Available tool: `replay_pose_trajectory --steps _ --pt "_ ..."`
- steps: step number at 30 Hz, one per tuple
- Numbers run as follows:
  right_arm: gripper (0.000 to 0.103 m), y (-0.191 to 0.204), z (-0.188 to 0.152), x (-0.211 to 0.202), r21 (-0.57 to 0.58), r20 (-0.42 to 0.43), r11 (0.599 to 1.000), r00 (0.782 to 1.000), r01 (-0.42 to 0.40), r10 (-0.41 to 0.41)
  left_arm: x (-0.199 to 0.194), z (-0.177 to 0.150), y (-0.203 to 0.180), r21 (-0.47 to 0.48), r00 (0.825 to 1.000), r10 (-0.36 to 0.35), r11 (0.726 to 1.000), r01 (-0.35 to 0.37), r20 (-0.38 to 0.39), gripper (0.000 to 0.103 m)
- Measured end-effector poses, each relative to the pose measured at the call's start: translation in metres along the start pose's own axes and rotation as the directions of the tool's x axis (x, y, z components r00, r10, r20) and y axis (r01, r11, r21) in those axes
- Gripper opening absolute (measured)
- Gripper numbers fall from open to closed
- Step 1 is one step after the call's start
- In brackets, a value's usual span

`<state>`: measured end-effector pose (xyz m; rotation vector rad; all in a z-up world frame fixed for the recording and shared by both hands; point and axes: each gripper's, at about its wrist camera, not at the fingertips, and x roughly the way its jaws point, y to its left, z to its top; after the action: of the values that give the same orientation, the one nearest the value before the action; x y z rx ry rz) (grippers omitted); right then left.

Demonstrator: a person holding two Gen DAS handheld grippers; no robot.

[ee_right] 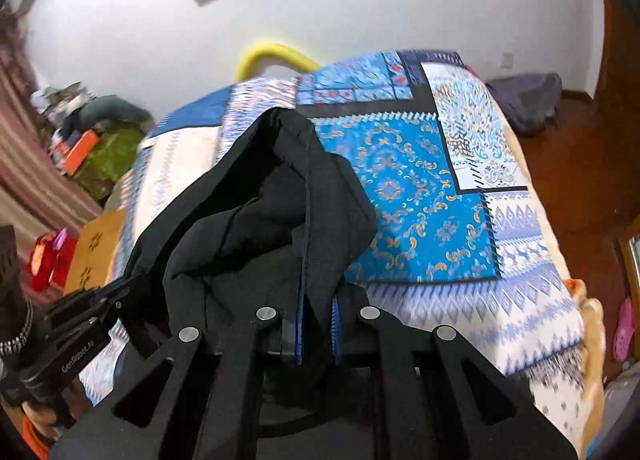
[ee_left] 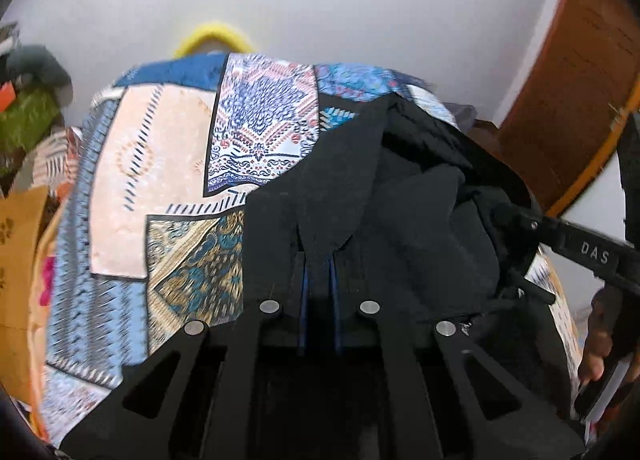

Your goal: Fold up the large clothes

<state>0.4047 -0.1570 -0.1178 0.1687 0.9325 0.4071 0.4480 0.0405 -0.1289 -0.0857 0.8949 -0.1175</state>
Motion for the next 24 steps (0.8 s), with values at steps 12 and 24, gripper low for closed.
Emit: replay_pose_trajectory --steps 12,24 --pt "0.009 0.027 -0.095 -0.059 -0.107 0.013 0.994 1.000 -0.024 0.025 -0.073 -0.099 -0.019 0.035 1.000 -0.020 0.999 0.021 -0.021 0.008" --pt "0.016 0.027 -0.154 -0.080 -0.206 -0.081 0.978 0.997 -0.002 -0.015 -0.074 -0.177 0.006 -0.032 0.980 -0.027 0.999 0.021 -0.199 0.012"
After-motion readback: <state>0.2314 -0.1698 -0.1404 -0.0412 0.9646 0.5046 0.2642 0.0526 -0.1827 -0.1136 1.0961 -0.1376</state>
